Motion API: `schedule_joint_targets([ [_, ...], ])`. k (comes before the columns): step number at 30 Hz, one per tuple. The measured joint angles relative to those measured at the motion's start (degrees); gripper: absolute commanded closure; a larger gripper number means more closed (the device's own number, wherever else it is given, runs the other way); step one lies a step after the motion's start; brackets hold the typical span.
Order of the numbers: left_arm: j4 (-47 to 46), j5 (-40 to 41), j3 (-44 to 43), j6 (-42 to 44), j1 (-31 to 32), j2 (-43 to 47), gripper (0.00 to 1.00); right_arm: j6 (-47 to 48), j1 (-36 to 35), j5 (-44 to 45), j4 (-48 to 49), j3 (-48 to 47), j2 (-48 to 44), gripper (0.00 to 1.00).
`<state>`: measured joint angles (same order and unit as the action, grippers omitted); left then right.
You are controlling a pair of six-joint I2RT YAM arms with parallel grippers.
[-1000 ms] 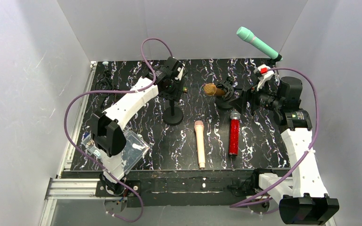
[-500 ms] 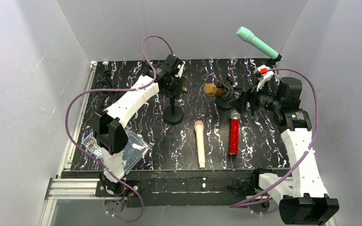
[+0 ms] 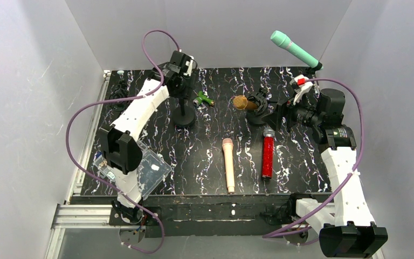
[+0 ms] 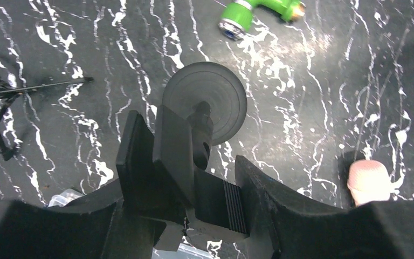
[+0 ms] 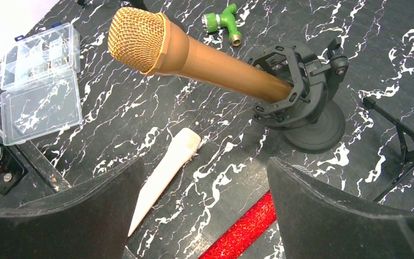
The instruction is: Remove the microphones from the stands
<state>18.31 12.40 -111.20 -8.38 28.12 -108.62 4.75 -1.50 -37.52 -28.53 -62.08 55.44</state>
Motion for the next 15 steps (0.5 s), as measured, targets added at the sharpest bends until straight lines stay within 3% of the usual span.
schedule_joint_targets([
  [15,-5.14,1.81,-5.9,2.82,-7.91,-8.61,1.0,0.09,0.0,0.02,-0.02,0.0,0.04,0.07],
])
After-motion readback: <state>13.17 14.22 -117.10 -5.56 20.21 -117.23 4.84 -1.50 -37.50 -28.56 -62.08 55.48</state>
